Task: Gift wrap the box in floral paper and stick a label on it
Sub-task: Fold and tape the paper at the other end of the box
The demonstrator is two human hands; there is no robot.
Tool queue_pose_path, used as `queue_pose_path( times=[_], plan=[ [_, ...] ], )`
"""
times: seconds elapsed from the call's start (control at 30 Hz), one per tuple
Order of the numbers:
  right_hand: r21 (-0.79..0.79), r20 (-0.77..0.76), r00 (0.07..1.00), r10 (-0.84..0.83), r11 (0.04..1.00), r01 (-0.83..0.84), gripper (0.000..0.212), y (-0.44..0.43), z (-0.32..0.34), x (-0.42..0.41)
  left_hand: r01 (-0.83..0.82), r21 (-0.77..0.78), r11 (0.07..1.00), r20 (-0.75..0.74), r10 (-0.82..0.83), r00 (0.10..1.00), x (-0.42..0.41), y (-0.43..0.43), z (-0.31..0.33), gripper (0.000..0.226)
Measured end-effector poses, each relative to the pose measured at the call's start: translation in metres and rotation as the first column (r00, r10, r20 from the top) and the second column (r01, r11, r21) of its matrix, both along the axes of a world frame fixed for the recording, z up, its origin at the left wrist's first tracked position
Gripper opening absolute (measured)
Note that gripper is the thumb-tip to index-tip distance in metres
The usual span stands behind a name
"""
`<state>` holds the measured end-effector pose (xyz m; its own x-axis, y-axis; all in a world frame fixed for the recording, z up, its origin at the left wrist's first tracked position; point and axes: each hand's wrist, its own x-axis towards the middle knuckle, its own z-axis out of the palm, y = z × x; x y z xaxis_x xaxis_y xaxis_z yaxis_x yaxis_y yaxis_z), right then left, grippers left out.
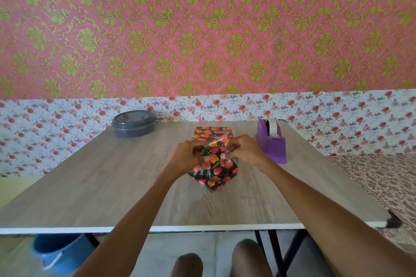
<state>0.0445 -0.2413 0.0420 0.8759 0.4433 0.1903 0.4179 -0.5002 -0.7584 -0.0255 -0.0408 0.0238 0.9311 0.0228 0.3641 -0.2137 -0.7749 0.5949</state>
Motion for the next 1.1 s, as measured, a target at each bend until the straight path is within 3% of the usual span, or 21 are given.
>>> queue_pose_path(
  times=[0.1, 0.3, 0.4, 0.53, 0.73, 0.93, 1.1],
  plan=[
    [0.158, 0.026, 1.0, -0.005, 0.987, 0.001, 0.028, -0.001, -0.014, -0.001, -0.016, -0.02, 1.0, 0.003, 0.016, 1.0, 0.003, 0.003, -0.003, 0.014],
    [0.318, 0.082, 0.997, -0.012, 0.948, -0.015, 0.022, -0.004, -0.024, -0.009, -0.036, -0.159, 0.987, -0.018, 0.034, 0.999, 0.002, -0.001, 0.001, 0.02],
    [0.324, 0.098, 0.995, -0.034, 0.946, 0.001, 0.018, -0.003, -0.024, -0.01, -0.023, -0.161, 0.987, -0.004, 0.022, 1.0, 0.002, -0.002, 0.004, 0.011],
    [0.353, 0.083, 0.996, -0.04, 0.936, 0.008, 0.026, -0.001, -0.024, -0.008, 0.001, -0.149, 0.989, 0.03, 0.003, 1.0, 0.007, -0.004, 0.008, 0.023],
    [0.443, 0.036, 0.999, -0.025, 0.896, 0.006, 0.032, -0.004, -0.021, -0.01, -0.016, -0.129, 0.992, 0.087, 0.027, 0.996, 0.01, -0.009, 0.014, 0.019],
    [0.387, 0.098, 0.994, 0.042, 0.919, -0.077, 0.019, -0.007, -0.017, -0.012, -0.011, -0.212, 0.977, 0.124, 0.038, 0.992, 0.007, -0.013, 0.007, 0.014],
    [0.374, 0.146, 0.989, 0.025, 0.924, -0.078, 0.014, -0.006, -0.018, -0.007, 0.105, -0.318, 0.942, 0.165, -0.054, 0.985, 0.0, -0.014, 0.012, 0.025]
  ],
)
